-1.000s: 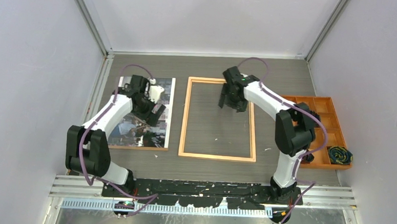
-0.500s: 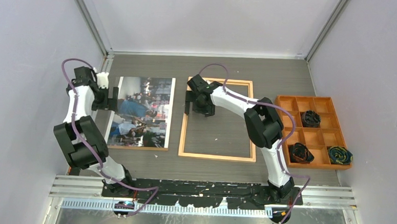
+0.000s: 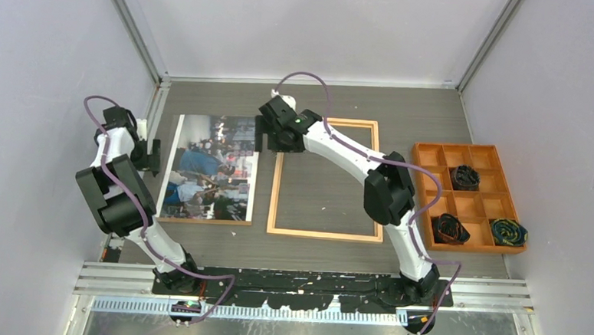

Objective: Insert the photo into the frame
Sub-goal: Adjust the photo frame at the center of the board, then pick up the photo frame item at the center of the board.

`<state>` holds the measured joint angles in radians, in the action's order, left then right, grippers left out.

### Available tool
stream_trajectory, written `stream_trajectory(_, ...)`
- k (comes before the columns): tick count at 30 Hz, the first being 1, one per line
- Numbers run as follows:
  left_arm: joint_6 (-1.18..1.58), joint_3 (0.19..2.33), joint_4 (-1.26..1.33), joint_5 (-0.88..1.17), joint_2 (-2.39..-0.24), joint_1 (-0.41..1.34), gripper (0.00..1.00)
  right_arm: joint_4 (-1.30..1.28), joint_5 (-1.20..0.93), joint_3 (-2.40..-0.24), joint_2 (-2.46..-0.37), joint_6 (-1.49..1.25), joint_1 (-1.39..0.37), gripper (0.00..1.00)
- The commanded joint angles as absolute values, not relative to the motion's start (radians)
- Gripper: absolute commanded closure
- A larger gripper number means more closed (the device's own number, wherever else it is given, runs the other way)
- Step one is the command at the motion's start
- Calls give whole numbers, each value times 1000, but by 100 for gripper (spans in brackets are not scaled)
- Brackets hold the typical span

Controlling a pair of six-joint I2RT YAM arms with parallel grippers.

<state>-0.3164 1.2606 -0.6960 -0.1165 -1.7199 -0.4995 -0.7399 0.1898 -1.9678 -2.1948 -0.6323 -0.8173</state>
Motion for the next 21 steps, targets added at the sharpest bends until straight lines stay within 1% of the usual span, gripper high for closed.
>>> stream_trajectory(1,-290,1316,-699,-121,-1740,-504,0,-737,239,-2147,-2271,-592,-853,0)
stream_trajectory(3,-287,1322,-728,-85,-1735,-505,0,-686,294,-2145,-2274,-585,-863,0)
stream_trajectory(5,-293,1317,-740,-48,-1716,-505,0,-552,369,-2069,-2252,-646,-863,0)
stream_trajectory(6,-302,1312,-739,-30,-1706,-505,0,-487,365,-2028,-2241,-656,-855,0)
stream_trajectory(8,-316,1313,-744,-6,-1694,-505,0,-367,238,-1980,-2240,-624,-828,0)
stream_trajectory(10,-327,1319,-748,-5,-1697,-506,0,-355,188,-1992,-2260,-662,-808,0)
stream_trajectory(12,-336,1325,-744,26,-1709,-509,0,-447,209,-2067,-2301,-678,-803,0)
stream_trajectory(14,-342,1336,-752,37,-1728,-511,0,-546,325,-2184,-2353,-641,-826,0)
stream_trajectory(15,-344,1340,-756,44,-1736,-513,0,-560,385,-2206,-2368,-623,-836,0)
stream_trajectory(17,-351,1336,-754,71,-1739,-517,0,-489,466,-2169,-2366,-596,-853,0)
stream_trajectory(19,-361,1321,-738,99,-1730,-521,0,-402,439,-2095,-2332,-629,-836,0)
stream_trajectory(21,-366,1309,-722,117,-1725,-520,0,-339,318,-2040,-2325,-713,-779,0)
